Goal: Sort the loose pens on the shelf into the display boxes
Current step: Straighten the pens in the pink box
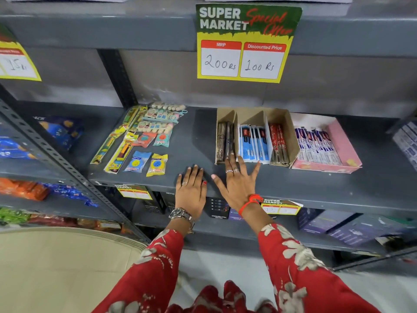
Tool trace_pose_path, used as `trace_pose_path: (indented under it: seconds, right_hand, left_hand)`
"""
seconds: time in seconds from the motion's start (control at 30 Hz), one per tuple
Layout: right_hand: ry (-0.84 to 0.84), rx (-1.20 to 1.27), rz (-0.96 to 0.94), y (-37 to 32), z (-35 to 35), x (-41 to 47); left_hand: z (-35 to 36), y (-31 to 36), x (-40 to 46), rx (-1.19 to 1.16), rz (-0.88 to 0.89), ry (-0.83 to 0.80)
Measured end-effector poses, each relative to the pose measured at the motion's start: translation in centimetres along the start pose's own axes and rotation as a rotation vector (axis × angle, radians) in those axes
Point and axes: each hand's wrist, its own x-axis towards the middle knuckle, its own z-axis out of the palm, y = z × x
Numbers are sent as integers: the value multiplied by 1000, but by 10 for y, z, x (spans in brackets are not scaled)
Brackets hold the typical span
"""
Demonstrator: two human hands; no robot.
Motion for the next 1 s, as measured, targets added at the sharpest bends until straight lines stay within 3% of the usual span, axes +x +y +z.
trace_pose_path:
  seconds: [0.4, 0.57, 0.67, 0.83, 1.0]
  right_hand:
    - [-89, 58, 53, -3, -2, 9]
    - [149, 174, -1, 14, -9, -10]
    - [244, 209, 93, 31, -9, -18]
    - [-57, 145, 139, 47, -3, -11]
    - [-148, 91, 134, 50, -2, -5]
  left_hand:
    - [1, -1, -1, 7, 1, -12]
    - [3, -1, -1, 15, 0, 3]
    - [4, -1, -1, 9, -8, 12]
    - [4, -1, 0, -13, -23, 23]
    - [4, 0, -1, -27, -27, 24]
